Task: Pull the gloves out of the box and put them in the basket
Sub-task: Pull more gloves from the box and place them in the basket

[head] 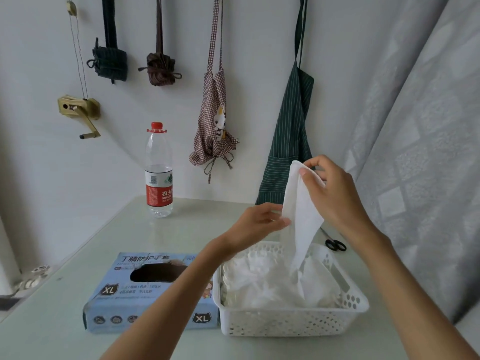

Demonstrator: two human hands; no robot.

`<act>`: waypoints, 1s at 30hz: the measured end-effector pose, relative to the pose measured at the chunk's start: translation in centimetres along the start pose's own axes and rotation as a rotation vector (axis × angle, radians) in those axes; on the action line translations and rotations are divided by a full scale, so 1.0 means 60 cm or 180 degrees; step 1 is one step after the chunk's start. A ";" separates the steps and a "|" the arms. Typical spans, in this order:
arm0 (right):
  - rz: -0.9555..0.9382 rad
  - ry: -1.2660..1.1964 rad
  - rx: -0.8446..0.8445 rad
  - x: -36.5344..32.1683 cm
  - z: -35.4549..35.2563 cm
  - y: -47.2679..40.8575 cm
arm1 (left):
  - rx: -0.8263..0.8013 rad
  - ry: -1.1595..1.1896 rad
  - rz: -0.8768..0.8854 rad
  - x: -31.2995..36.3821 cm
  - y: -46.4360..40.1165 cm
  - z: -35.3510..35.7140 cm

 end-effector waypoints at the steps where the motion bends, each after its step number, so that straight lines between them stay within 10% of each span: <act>1: 0.0015 0.0000 0.0036 0.001 -0.005 -0.001 | 0.0011 0.0034 -0.0002 -0.002 0.000 -0.006; 10: 0.0309 -0.0503 0.0007 0.028 0.009 0.019 | 0.0663 -0.0238 -0.0014 -0.001 0.035 -0.100; 22: -0.0021 -0.1717 0.0353 -0.081 0.066 0.056 | 0.2908 -0.0629 0.0380 0.068 0.117 -0.205; 30: 0.1325 -0.1191 0.0176 0.127 0.093 0.125 | 0.1685 -0.2202 0.0213 -0.057 0.033 -0.084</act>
Point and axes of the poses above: each hand's wrist, its own y-axis away from the middle knuckle, its own z-axis out of the palm, x = y × z, the point moved 6 cm from there along -y, towards the middle knuckle, and after that the axes turned 1 degree about x, right-handed, at the moved point
